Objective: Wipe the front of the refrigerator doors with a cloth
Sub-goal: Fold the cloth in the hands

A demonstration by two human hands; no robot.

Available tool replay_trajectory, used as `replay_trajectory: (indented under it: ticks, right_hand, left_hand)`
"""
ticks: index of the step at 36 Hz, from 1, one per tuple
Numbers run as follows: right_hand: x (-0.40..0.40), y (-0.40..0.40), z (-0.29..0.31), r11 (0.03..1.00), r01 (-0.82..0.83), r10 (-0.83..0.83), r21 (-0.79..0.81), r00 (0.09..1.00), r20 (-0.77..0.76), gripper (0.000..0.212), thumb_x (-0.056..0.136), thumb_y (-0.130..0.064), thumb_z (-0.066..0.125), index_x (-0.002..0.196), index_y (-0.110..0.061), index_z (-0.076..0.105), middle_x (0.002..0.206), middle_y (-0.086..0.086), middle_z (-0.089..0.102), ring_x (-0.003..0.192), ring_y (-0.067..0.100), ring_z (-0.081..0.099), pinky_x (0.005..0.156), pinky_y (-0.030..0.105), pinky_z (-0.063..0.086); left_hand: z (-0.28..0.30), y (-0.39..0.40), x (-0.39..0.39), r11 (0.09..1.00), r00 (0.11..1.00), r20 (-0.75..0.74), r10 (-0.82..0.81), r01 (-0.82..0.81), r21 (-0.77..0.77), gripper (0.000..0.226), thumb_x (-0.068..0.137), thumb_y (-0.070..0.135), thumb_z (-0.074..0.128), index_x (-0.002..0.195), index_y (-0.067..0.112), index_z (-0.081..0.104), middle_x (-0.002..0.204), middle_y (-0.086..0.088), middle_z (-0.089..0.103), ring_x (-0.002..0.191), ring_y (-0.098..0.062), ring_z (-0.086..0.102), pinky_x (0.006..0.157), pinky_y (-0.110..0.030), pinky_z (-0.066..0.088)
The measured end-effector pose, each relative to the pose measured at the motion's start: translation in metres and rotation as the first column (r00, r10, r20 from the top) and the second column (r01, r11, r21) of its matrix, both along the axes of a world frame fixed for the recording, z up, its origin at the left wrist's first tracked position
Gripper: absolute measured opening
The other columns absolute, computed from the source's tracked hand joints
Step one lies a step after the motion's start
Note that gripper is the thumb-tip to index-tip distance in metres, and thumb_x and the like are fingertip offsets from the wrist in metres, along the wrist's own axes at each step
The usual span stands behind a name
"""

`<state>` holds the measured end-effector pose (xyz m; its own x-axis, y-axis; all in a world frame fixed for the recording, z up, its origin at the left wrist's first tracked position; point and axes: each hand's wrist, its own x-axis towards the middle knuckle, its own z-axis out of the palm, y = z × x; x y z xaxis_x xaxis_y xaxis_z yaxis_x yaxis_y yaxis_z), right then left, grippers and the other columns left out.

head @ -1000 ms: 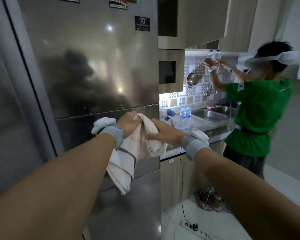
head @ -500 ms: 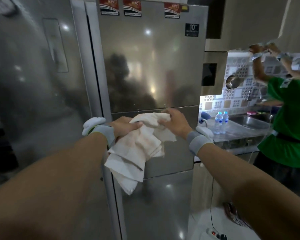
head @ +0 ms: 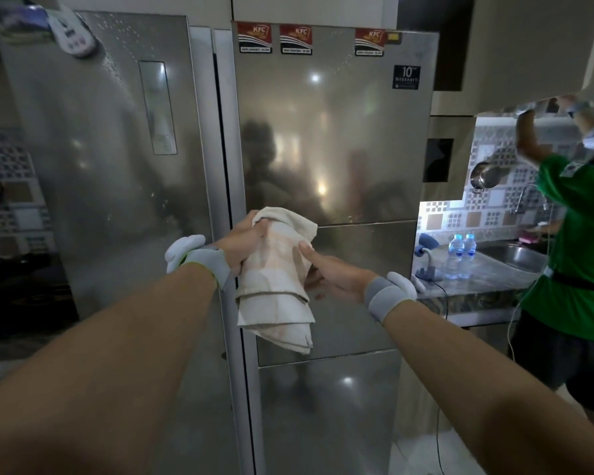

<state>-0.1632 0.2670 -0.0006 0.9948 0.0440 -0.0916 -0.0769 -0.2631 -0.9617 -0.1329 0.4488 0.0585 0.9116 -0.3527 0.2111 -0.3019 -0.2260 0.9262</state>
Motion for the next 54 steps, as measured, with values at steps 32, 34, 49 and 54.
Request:
replay_trajectory:
  ticks: [32, 34, 49, 54]
  right_hand:
    - [-0.006, -0.023, 0.053, 0.978, 0.14, -0.204, 0.154, 0.787, 0.582, 0.056, 0.078, 0.024, 0.037, 0.066, -0.014, 0.076, 0.09, 0.013, 0.074, 0.081, 0.023, 0.069, 0.068, 0.024, 0.055]
    - [-0.007, -0.018, 0.053, 0.962, 0.214, -0.272, 0.169, 0.76, 0.591, 0.056, 0.076, 0.023, 0.033, 0.072, -0.012, 0.076, 0.094, 0.011, 0.073, 0.085, 0.019, 0.068, 0.068, 0.018, 0.053]
    - [-0.015, -0.018, 0.036, 0.872, 0.148, -0.29, 0.466, 0.924, 0.25, 0.033, 0.089, -0.04, 0.049, 0.097, -0.015, 0.068, 0.095, 0.01, 0.07, 0.091, 0.027, 0.064, 0.082, 0.035, 0.05]
    - [-0.033, -0.019, 0.018, 0.887, -0.076, -0.032, 0.456, 0.974, 0.225, 0.053, 0.08, -0.06, 0.057, 0.11, -0.017, 0.067, 0.103, 0.008, 0.073, 0.093, 0.022, 0.069, 0.081, 0.033, 0.053]
  left_hand:
    - [0.022, 0.013, -0.004, 0.97, 0.987, -0.157, -0.013, -0.026, -0.243, 0.043, 0.089, -0.011, 0.025, 0.093, 0.013, 0.061, 0.089, -0.01, 0.058, 0.072, -0.021, 0.056, 0.054, -0.025, 0.051]
    - [0.021, 0.005, -0.009, 0.948, 0.972, -0.234, -0.01, -0.066, -0.313, 0.041, 0.091, -0.005, 0.021, 0.098, 0.009, 0.06, 0.091, -0.011, 0.058, 0.074, -0.021, 0.057, 0.057, -0.027, 0.051]
    - [0.012, -0.005, 0.008, 0.997, 0.998, -0.053, 0.04, -0.044, -0.066, 0.023, 0.09, 0.025, 0.062, 0.104, 0.007, 0.066, 0.114, -0.018, 0.068, 0.106, -0.035, 0.064, 0.098, -0.053, 0.048]
    - [0.018, -0.018, 0.006, 0.999, 0.999, 0.024, -0.032, 0.032, -0.014, 0.025, 0.09, 0.027, 0.063, 0.107, 0.009, 0.064, 0.109, -0.011, 0.068, 0.103, -0.03, 0.064, 0.096, -0.044, 0.05]
